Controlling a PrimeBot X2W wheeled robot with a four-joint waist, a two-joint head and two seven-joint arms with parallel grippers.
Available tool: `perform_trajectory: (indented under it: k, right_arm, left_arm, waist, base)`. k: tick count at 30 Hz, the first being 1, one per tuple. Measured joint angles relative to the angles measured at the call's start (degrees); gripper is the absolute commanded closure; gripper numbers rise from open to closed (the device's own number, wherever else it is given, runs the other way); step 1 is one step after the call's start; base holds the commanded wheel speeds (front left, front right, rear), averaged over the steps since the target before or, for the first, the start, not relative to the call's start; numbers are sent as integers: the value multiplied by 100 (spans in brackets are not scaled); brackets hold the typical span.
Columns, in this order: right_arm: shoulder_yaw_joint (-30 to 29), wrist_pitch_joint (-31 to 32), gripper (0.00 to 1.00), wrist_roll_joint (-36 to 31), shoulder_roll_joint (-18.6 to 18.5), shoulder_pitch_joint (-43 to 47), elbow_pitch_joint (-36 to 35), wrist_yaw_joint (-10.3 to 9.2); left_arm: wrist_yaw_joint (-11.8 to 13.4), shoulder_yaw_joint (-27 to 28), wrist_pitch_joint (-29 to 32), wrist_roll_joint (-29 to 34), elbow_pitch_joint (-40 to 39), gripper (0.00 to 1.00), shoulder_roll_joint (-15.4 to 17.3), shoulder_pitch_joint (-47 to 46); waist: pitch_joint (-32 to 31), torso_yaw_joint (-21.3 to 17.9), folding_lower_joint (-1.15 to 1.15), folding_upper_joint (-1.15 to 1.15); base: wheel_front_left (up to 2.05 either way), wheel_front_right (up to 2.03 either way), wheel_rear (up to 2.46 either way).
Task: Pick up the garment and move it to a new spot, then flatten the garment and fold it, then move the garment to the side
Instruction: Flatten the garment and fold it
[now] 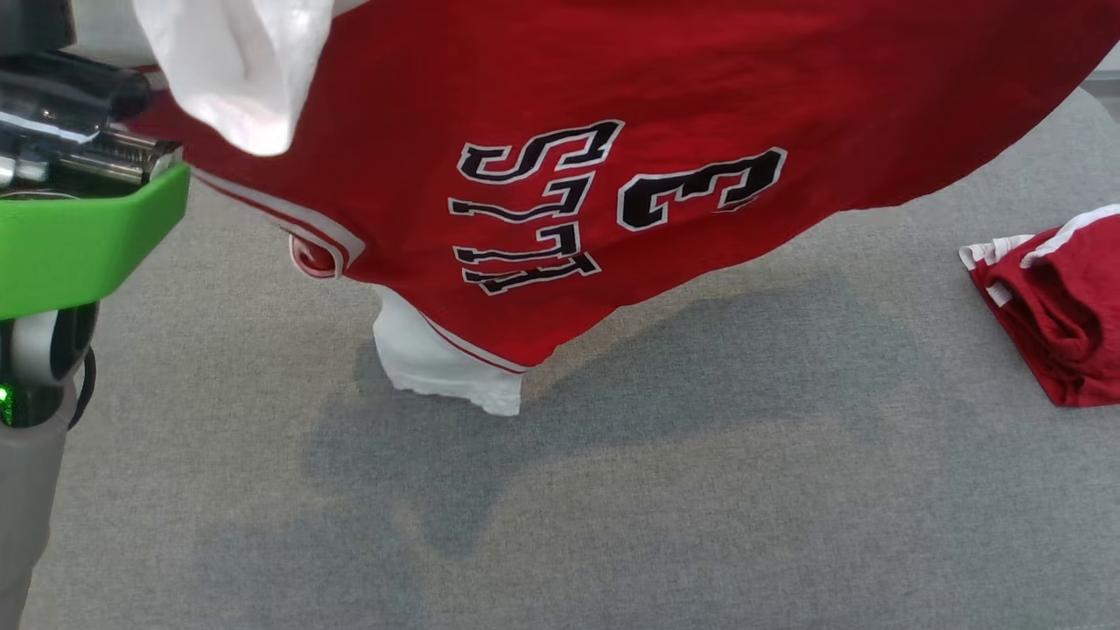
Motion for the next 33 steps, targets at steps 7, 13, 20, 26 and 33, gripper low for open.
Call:
perform_trajectory:
  k: [7, 13, 20, 26, 33]
  right_arm:
    - [11, 237, 100, -46, 80, -15, -107, 0]
    - [171, 270, 100, -27, 114, -154, 149, 0]
    - [699, 190, 100, 83, 62, -1268, 988, 0]
    - [1343, -107, 100, 94, 328, -2917, 2432, 0]
    - [1752, -754, 100, -133, 1160, -4652, 4671, 0]
  left_arm:
    - [-64, -78, 244, -78, -89, 100, 3, -207]
    - [-231, -170, 212, -231, 256, 100, -103, -483]
    - [-669, -311, -83, -237, 1473, 100, -271, -1603]
    - [-1045, -472, -559, -250, 3247, 100, -595, -2899]
    - [-1184, -244, -725, -887, 5469, 100, -957, -3796]
  waist:
    - [15, -54, 0, 0]
    - [179, -51, 0, 0]
    - [553, -45, 0, 0]
    - [930, -63, 0, 0]
    - [1104, -182, 1, 0]
  base:
    - [0, 0, 0]
    - [0, 0, 0]
    - [0, 0, 0]
    - [0, 0, 0]
    - [0, 0, 0]
